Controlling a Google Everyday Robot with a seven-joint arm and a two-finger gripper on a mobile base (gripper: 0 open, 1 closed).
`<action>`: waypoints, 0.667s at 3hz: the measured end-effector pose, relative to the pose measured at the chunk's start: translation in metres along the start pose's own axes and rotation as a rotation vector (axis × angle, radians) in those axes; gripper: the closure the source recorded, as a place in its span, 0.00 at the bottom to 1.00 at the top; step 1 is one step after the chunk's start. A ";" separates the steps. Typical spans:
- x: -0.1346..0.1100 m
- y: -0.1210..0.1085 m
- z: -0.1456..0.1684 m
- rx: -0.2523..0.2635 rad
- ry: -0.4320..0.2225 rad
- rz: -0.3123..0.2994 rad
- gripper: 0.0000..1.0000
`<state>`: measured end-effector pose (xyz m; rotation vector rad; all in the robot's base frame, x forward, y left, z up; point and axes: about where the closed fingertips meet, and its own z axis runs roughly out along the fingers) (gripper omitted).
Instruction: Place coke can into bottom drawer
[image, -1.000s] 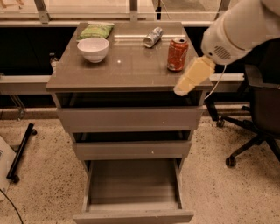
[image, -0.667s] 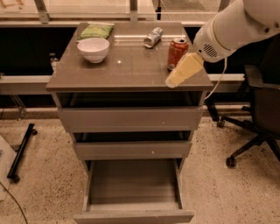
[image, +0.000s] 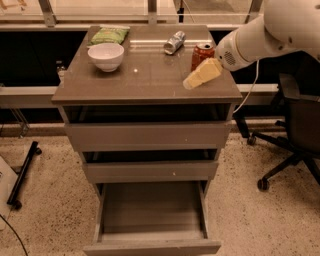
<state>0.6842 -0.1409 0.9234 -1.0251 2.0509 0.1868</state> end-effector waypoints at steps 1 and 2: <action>0.003 -0.023 0.021 -0.019 -0.039 0.043 0.00; 0.000 -0.044 0.043 -0.053 -0.081 0.071 0.00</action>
Offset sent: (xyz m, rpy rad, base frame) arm 0.0963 -0.0183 -0.0192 0.1972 0.0018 0.0178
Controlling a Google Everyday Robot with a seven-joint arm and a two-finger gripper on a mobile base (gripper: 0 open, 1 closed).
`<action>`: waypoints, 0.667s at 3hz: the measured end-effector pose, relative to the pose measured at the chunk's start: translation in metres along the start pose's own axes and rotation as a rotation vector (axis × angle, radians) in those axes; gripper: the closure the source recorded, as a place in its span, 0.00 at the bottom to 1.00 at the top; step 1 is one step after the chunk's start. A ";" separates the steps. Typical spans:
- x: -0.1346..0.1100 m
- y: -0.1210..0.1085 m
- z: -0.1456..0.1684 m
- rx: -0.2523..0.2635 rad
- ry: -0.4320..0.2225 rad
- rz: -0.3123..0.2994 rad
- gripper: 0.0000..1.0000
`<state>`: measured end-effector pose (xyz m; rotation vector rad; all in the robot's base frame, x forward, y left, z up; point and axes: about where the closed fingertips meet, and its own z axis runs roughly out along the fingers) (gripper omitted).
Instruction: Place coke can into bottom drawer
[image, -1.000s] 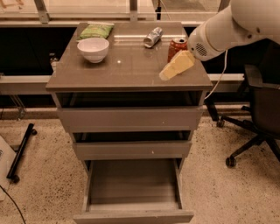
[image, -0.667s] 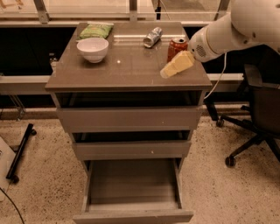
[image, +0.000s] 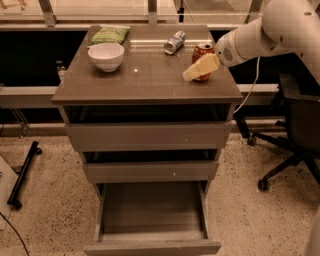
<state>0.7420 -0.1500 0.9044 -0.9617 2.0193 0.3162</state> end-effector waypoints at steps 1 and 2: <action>-0.003 -0.024 0.021 -0.027 -0.043 0.041 0.00; -0.005 -0.038 0.040 -0.051 -0.072 0.080 0.18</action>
Offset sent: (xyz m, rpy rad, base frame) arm 0.0844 -0.0078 -0.0160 0.1801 0.0295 -0.0071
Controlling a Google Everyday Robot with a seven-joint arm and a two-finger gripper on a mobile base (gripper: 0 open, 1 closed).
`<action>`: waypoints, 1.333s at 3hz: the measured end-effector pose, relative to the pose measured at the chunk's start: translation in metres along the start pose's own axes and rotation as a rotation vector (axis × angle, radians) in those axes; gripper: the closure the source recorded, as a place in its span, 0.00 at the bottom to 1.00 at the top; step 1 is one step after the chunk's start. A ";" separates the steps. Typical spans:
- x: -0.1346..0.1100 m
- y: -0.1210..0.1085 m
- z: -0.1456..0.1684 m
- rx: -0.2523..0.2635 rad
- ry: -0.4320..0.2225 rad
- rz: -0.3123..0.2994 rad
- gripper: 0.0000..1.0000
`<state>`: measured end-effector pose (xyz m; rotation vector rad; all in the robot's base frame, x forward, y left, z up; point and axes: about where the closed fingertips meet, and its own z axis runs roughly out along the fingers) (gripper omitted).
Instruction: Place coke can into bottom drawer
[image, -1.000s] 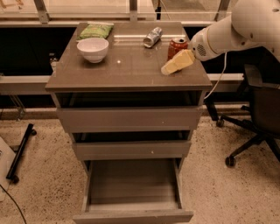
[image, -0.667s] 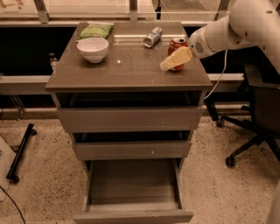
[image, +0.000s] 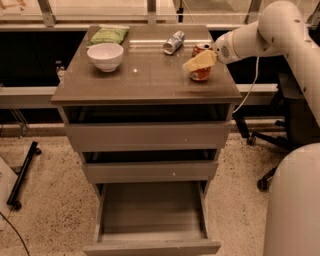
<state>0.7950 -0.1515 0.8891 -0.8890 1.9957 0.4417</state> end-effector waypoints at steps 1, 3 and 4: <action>-0.007 0.000 0.009 -0.020 -0.032 0.005 0.41; -0.021 0.041 -0.038 -0.048 -0.046 -0.147 0.88; -0.036 0.090 -0.081 -0.073 -0.088 -0.250 1.00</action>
Offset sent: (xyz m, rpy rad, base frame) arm -0.0426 0.0051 0.0447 -0.0229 -0.1245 0.0834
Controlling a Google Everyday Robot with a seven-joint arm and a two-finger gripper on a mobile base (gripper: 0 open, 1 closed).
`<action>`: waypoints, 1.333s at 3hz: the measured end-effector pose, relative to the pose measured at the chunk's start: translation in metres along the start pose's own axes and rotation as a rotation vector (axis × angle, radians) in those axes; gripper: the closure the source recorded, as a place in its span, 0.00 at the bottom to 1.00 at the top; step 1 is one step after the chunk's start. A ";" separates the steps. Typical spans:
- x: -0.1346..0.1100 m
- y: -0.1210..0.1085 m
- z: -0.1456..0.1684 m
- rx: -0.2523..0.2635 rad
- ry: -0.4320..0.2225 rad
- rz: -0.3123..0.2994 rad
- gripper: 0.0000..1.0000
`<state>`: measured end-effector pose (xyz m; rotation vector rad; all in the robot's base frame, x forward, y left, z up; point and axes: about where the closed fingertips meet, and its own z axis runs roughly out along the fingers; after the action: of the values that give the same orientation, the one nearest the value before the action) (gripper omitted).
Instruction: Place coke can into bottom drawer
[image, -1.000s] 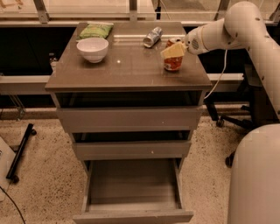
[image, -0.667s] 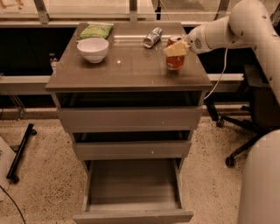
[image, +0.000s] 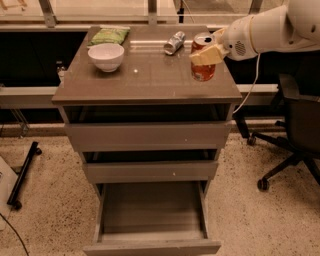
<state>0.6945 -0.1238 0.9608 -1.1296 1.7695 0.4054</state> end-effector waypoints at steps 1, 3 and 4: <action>-0.030 0.073 -0.017 -0.058 -0.053 -0.068 1.00; -0.046 0.217 0.031 -0.182 -0.045 -0.096 1.00; -0.021 0.252 0.074 -0.210 -0.033 -0.022 1.00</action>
Offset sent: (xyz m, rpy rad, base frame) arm -0.1952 0.1785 -0.0204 -0.0118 0.0115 0.2848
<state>0.5275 0.0675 0.8913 -1.2796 1.7138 0.6044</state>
